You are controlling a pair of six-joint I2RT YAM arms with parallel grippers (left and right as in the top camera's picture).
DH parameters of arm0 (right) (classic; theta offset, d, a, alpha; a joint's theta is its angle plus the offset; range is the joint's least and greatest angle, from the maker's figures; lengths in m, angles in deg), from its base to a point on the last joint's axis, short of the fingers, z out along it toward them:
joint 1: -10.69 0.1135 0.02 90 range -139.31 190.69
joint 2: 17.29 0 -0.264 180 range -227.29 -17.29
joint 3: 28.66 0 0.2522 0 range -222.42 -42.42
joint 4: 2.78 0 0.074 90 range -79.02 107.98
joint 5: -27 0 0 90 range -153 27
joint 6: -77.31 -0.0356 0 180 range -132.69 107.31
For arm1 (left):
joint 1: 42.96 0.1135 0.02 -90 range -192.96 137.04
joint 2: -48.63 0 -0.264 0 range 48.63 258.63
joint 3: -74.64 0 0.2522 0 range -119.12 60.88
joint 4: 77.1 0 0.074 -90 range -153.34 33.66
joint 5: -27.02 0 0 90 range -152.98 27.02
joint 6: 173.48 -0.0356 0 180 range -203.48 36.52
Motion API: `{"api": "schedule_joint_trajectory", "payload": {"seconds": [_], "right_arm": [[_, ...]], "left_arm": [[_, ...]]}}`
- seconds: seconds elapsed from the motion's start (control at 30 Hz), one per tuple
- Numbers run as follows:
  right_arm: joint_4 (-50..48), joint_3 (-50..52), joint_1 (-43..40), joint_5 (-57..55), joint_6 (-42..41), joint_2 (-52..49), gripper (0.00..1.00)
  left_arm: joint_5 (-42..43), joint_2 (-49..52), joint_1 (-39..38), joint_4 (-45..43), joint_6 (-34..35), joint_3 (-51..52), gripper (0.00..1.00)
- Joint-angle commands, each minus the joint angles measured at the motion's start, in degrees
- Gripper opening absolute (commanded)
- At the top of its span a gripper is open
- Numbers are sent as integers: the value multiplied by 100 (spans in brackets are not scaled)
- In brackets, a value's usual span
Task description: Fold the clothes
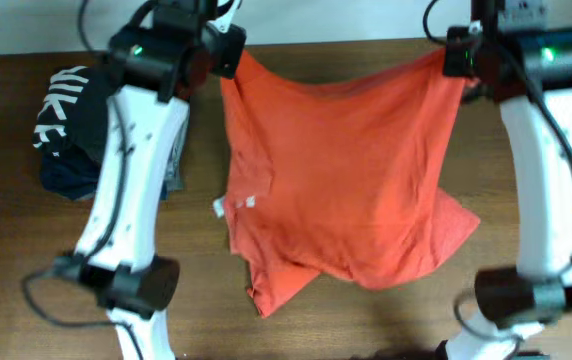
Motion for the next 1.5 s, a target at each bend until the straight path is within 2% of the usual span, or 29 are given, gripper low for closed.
{"api": "schedule_joint_trajectory", "payload": {"seconds": [0.0, 0.07, 0.2, 0.33, 0.43, 0.53, 0.77, 0.87, 0.97, 1.07, 1.2, 1.37, 1.47], "right_arm": [[-592, -17, -487, 529, 278, -494, 7], [-1001, -15, -739, 1029, 280, -782, 8], [-1106, -15, -911, 1287, 302, -999, 4], [-1012, -17, -968, 1290, 466, -872, 4], [-632, -81, -1043, 1248, 466, -417, 4], [216, -310, -1178, 1250, 466, 774, 4], [1093, -382, -1172, 1318, 354, 2942, 4], [1309, -382, -1172, 1357, 313, 3659, 4], [1311, -382, -1172, 1355, 249, 3917, 4], [1322, -356, -1172, 1357, 249, 3792, 4], [1318, -354, -1172, 1436, 251, 3139, 4], [1106, -354, -1172, 1731, 256, 1639, 4], [599, -354, -1172, 1742, 256, 496, 8]], "left_arm": [[157, 599, 140, -507, -212, 7, 1], [160, 992, 192, -892, -210, 7, 1], [157, 1303, 201, -1200, -166, 7, 1], [153, 1226, 201, -1088, -164, -111, 0], [155, 944, 201, -595, -168, -575, 0], [153, 151, 96, 330, -433, -1152, 0], [-192, -1665, -763, 1504, -673, -1191, 0], [-597, -2570, -1272, 1613, -629, -1189, 0], [-1008, -3180, -1397, 1696, -463, -1169, 0], [-1014, -3340, -1397, 1858, -463, -1099, 0], [-1327, -2811, -1178, 1519, -468, -573, 0], [-1176, -1200, -393, 385, -470, -203, 0], [-520, -125, -52, -422, -643, -203, 1]]}}
